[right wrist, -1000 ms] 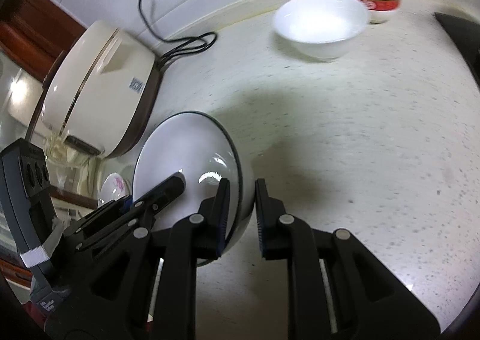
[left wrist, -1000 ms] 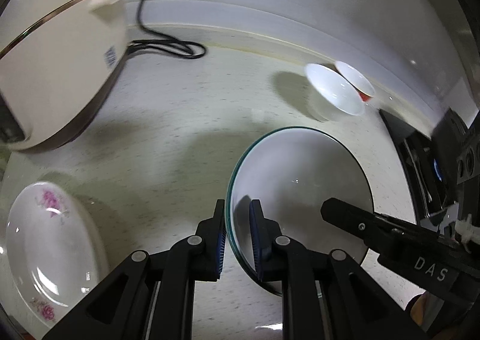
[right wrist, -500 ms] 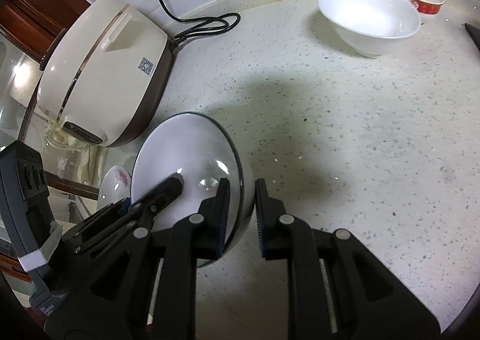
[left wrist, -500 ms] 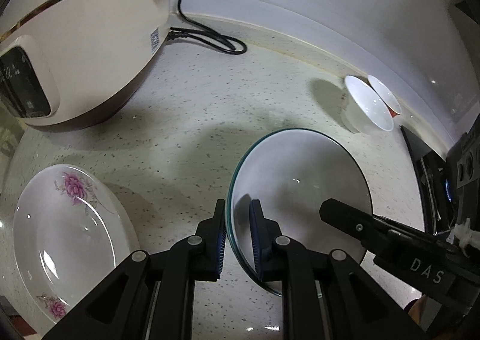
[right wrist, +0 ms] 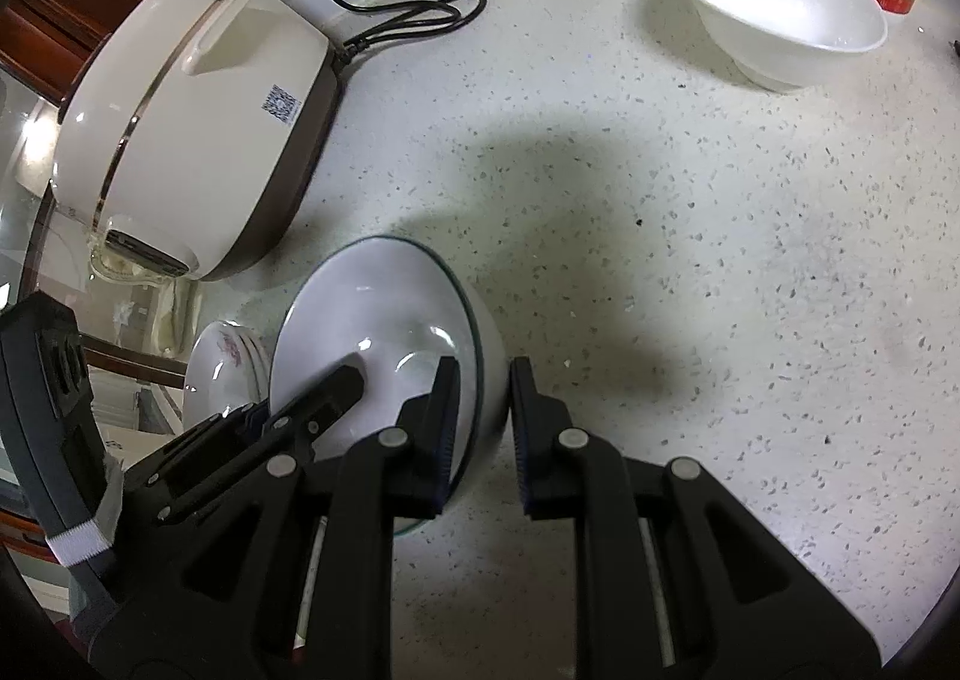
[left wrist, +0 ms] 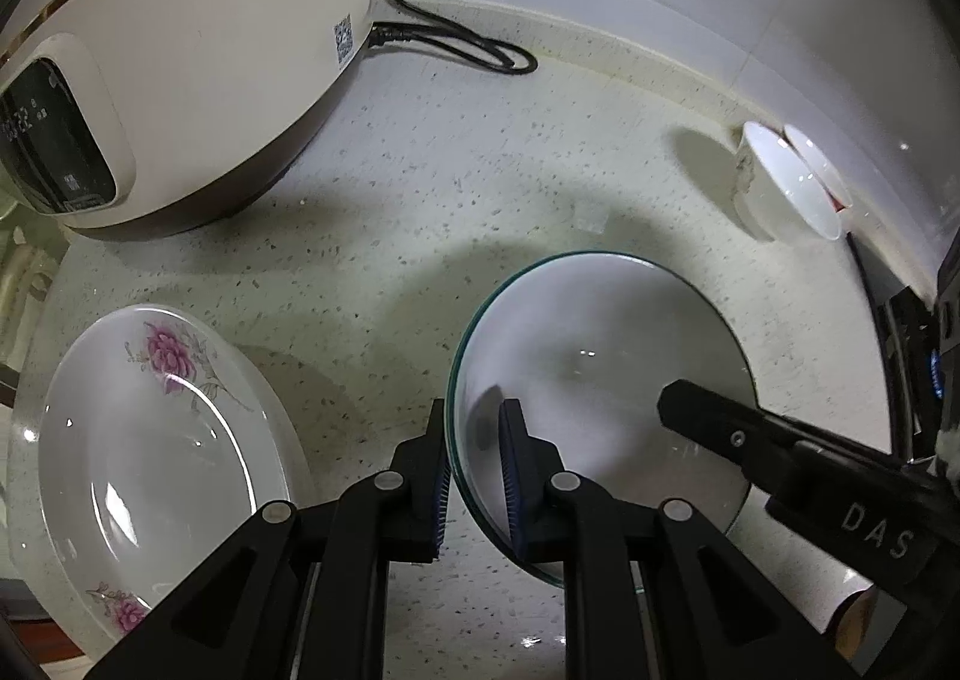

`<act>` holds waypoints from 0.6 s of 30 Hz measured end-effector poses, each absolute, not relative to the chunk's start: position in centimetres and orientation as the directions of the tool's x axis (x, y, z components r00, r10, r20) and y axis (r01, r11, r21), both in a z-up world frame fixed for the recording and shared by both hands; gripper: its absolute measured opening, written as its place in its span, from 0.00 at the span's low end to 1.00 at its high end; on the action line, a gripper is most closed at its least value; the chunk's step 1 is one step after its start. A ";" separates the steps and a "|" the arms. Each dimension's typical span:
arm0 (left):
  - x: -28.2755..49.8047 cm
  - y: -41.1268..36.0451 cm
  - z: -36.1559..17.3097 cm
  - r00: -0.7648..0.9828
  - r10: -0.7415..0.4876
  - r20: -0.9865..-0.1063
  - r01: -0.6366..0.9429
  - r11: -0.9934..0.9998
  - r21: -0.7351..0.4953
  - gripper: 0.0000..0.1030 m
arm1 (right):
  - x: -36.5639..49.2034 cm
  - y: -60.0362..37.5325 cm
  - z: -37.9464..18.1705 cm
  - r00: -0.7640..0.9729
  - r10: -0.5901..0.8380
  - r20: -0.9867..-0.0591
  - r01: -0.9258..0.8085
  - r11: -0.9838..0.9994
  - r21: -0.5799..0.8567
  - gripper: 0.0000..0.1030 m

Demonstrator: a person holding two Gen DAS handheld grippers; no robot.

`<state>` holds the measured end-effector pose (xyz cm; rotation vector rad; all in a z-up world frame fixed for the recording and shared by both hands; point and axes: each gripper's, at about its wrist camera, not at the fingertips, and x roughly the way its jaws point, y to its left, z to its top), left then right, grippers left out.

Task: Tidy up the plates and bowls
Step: 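Carry the green-rimmed bowl with both tools and lower it beside the flower plates, then open both tools to release the green-rimmed bowl on the counter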

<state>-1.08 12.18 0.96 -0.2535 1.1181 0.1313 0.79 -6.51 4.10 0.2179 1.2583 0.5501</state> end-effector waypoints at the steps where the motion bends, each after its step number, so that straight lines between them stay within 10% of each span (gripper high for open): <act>1: -1.1 12.2 1.0 0.439 -0.015 -0.898 -0.232 0.964 -0.130 0.15 | 0.9 -6.5 4.1 0.199 0.512 -0.836 -0.272 0.848 0.455 0.21; 7: -1.2 12.1 1.6 0.460 0.022 -0.888 -0.231 0.968 -0.095 0.21 | 0.8 -6.6 4.5 0.204 0.517 -0.831 -0.269 0.846 0.461 0.26; 10: -1.3 12.5 2.0 0.472 0.023 -0.882 -0.250 0.962 -0.109 0.40 | 0.6 -7.2 5.6 0.252 0.545 -0.800 -0.269 0.833 0.483 0.59; 18: -2.3 12.2 3.9 0.549 0.057 -0.834 -0.237 0.967 -0.090 0.50 | -0.3 -7.3 7.5 0.315 0.568 -0.760 -0.308 0.819 0.485 0.63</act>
